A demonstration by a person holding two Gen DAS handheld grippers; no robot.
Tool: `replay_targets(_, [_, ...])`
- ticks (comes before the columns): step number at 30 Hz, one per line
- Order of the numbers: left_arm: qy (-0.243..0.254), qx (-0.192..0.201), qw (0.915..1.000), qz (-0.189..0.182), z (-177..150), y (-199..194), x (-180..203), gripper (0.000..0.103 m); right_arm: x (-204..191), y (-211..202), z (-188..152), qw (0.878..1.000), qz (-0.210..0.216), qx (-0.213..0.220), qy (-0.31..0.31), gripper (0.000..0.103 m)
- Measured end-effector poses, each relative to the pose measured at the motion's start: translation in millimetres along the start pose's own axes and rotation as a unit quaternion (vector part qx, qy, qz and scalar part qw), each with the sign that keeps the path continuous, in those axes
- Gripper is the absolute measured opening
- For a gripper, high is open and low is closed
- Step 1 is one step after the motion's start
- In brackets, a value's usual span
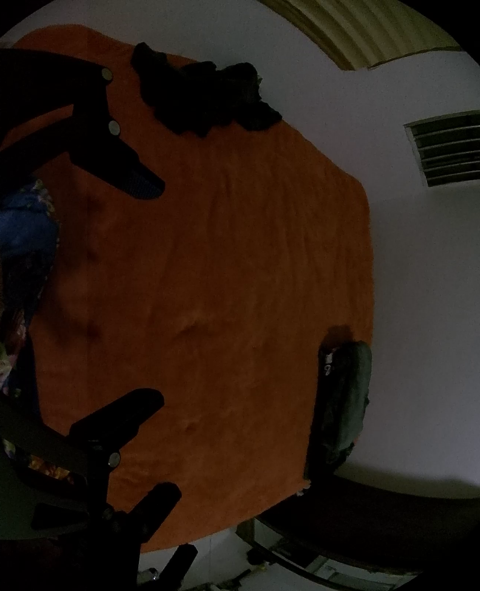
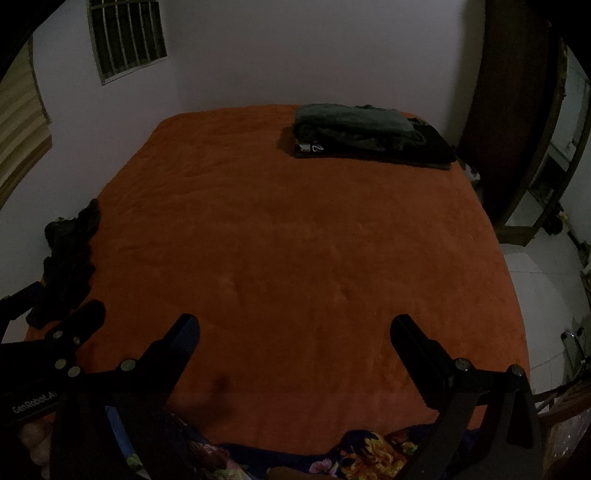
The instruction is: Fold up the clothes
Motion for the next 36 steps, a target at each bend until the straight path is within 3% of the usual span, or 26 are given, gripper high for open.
replay_targets(10, [0.008,0.025,0.9997,0.000,-19,-5,30,0.102,-2,-3,4,1.000,0.004,-0.003,0.006,0.103])
replay_targets(20, [0.000,0.025,0.9997,-0.008,-32,-11,20,0.102,3,-8,17,1.000,0.009,-0.007,0.006,0.103])
replay_targets(28, [0.006,0.020,0.9998,-0.004,-49,-11,33,0.102,2,-6,16,1.000,0.010,-0.003,0.006,0.103])
replay_targets(36, [0.002,0.007,1.0000,-0.005,-14,-28,27,0.102,1,-3,17,1.000,0.010,-0.004,0.006,0.103])
Point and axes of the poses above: each gripper's, at about its wrist camera, not at the fingertips, and y roughly the way its jaws point, x to its right, z to its top, the point moved 1 cm from there along y, roughly the way its jaws point, and after that the axes turned 4 degrees about x, right-handed, at the moved point
